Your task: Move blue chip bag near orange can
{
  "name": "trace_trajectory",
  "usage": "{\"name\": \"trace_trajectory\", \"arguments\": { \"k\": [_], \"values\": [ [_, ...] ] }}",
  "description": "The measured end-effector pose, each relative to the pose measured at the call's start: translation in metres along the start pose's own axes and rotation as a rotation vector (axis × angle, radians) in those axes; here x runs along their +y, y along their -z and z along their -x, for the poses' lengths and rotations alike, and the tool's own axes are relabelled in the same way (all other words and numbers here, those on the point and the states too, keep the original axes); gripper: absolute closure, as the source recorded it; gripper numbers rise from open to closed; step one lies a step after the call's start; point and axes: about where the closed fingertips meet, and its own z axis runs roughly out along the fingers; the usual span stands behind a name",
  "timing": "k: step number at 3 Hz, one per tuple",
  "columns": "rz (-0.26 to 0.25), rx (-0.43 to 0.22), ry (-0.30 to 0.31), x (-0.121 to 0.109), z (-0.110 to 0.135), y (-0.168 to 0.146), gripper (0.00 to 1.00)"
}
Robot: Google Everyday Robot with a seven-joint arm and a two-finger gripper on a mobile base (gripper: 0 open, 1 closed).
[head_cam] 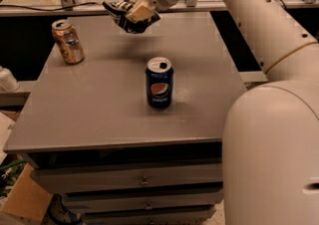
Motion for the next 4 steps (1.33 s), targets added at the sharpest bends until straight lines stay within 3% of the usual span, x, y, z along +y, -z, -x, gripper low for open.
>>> {"name": "trace_trajectory", "arguments": {
  "k": [2, 4],
  "values": [
    [0.124, -0.101, -0.004, 0.044, 0.027, -0.033, 1.0],
    [0.257, -0.144, -0.003, 0.097, 0.038, -0.066, 1.0]
  ]
}}
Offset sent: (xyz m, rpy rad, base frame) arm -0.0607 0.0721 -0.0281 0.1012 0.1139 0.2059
